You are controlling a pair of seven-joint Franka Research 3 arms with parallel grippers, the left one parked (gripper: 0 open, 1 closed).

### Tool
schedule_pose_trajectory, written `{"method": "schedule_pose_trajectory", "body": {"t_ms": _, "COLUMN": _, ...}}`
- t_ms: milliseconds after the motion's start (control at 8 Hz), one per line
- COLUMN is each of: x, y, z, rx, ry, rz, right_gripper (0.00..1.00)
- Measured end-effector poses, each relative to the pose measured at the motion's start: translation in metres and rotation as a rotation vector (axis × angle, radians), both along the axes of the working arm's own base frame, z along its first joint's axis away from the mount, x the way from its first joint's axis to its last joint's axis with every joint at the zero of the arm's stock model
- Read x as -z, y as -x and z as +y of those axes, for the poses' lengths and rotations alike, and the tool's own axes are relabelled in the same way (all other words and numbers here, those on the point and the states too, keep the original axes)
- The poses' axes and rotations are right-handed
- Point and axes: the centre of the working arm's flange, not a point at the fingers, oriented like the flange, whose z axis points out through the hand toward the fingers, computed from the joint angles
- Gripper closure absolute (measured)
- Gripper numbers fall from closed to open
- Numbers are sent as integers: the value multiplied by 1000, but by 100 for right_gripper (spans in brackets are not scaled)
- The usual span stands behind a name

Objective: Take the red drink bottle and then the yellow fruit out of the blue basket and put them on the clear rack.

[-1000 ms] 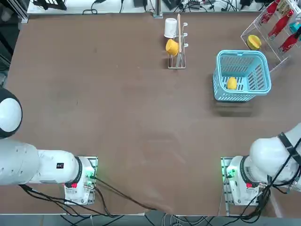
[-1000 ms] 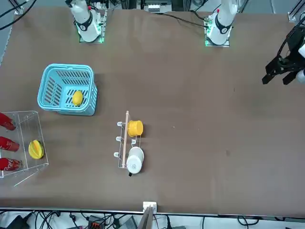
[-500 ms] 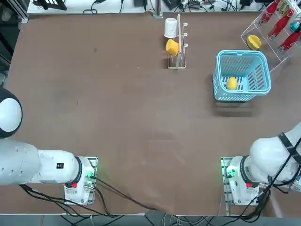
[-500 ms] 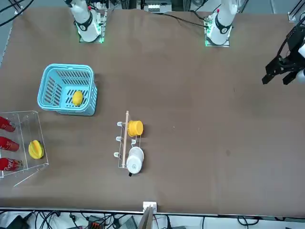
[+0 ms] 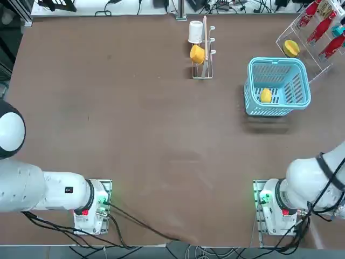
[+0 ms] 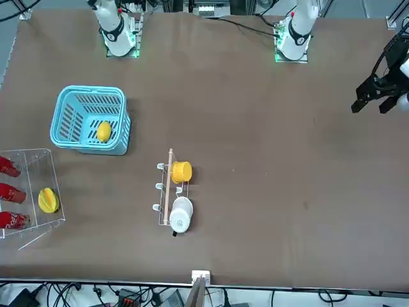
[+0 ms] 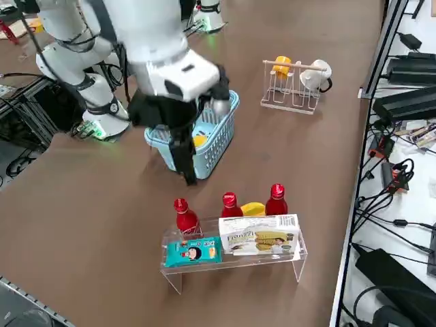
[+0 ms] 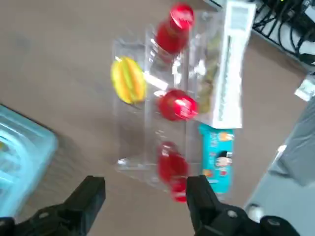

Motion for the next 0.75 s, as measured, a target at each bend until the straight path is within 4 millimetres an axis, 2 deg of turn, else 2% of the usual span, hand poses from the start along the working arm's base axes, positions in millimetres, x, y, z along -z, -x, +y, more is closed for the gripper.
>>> {"method": "schedule_pose_trajectory", "body": {"t_ms": 250, "x": -34, "y": 3, "z": 73, "rx": 119, "ry": -45, "rz": 47, "right_gripper": 0}}
{"method": "schedule_pose_trajectory", "body": {"t_ms": 375, "x": -39, "y": 8, "z": 103, "rx": 159, "ry": -54, "rz": 64, "right_gripper": 0}}
{"method": "schedule_pose_trajectory", "body": {"t_ms": 750, "x": -12, "y": 40, "z": 179, "rx": 258, "ry": -66, "rz": 128, "right_gripper": 0}}
